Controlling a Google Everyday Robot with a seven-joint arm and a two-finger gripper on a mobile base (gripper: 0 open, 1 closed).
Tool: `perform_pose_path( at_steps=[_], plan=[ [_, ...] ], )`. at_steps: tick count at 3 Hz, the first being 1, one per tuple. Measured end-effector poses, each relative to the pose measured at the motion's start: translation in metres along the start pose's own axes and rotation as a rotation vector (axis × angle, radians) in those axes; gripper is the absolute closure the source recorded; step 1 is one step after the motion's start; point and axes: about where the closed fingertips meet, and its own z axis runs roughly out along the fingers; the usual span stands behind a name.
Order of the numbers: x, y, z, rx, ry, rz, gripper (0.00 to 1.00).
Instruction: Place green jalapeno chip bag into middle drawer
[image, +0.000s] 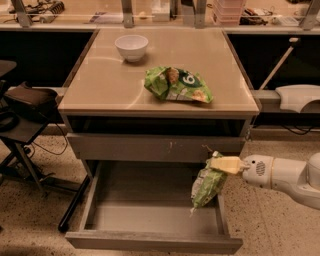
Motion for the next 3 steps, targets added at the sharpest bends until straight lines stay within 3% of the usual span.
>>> perform_pose_path(
  at_steps=[1,2,3],
  plan=[
    [0.004,-0.002,0.002,0.014,-0.013,-0.008,1.00],
    [0.034,-0.029,0.012,0.038,-0.090,0.047,1.00],
    [0.076,-0.071,0.026,0.075,-0.209,0.164,1.00]
  ],
)
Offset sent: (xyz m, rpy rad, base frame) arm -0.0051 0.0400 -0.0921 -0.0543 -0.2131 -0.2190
